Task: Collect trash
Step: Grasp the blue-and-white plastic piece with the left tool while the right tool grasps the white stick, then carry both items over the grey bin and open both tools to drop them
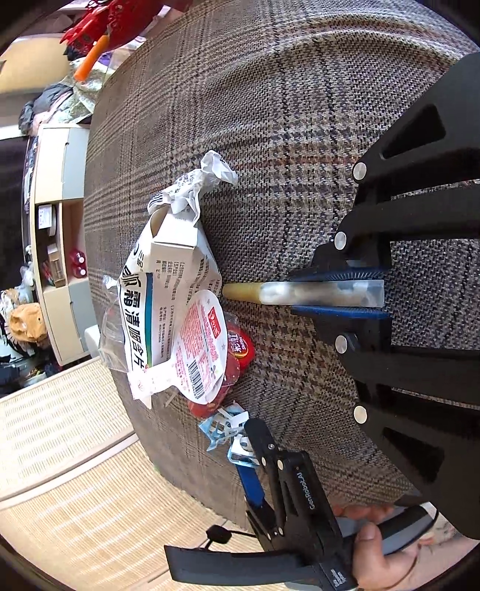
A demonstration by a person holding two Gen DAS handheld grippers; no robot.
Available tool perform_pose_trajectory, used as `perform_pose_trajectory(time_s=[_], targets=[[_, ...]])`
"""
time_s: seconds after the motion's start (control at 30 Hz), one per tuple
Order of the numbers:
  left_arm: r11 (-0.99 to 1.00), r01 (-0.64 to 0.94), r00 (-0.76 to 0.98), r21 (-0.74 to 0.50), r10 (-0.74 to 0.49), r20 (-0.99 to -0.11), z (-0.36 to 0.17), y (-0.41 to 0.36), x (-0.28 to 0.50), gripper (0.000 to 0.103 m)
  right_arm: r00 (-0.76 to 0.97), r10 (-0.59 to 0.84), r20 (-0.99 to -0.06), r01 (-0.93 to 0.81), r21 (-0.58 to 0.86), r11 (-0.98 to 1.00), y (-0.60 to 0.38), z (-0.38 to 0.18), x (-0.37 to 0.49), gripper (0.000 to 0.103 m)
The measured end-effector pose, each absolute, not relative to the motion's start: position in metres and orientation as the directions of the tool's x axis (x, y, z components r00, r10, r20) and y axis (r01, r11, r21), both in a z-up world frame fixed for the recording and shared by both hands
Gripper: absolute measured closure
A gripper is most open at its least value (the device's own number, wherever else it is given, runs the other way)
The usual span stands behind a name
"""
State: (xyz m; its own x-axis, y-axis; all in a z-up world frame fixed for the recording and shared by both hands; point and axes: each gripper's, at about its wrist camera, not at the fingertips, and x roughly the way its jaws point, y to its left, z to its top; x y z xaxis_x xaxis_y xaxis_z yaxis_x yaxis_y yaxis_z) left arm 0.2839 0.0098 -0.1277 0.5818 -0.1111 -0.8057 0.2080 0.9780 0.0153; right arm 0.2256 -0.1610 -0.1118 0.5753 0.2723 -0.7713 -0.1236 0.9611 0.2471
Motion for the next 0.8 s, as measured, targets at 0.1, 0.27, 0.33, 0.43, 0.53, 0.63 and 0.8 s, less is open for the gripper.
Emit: perform_pose_trajectory(time_s=[0.1,0.27,0.33,0.43,0.53,0.63,0.8], targets=[[0.977,0.213,0.579,0.016,-0.113,-0.808,-0.128,0.011,0.278,0.039,0.574,0.287,-0.767,-0.124,0.265,0.956,-0.163,-0.112,0.225,0.089],[0.972,0.234,0.571,0.008,-0.131,-0.810,-0.125,0.011,0.266,0.075,0.569,0.304,-0.764,-0.114,0.292,0.950,-0.171,-0.112,0.216,0.089],[0.973,0.231,0.568,0.000,-0.135,-0.811,-0.124,0.010,0.261,0.080,0.563,0.300,-0.770,-0.111,0.289,0.951,-0.174,-0.111,0.214,0.089],[0.972,0.236,0.576,-0.008,-0.147,-0.805,-0.117,0.009,0.251,0.085,0.552,0.290,-0.781,-0.105,0.280,0.954,-0.176,-0.110,0.205,0.089],[0.972,0.236,0.574,-0.004,-0.142,-0.807,-0.111,0.007,0.238,0.088,0.539,0.281,-0.794,-0.095,0.274,0.957,-0.180,-0.108,0.193,0.089],[0.970,0.243,0.568,0.009,-0.135,-0.812,-0.104,0.004,0.222,0.090,0.527,0.273,-0.805,-0.096,0.263,0.960,-0.182,-0.103,0.181,0.089],[0.966,0.257,0.569,0.017,-0.138,-0.810,-0.090,-0.006,0.184,0.090,0.528,0.271,-0.805,-0.094,0.261,0.961,-0.193,-0.089,0.157,0.089]])
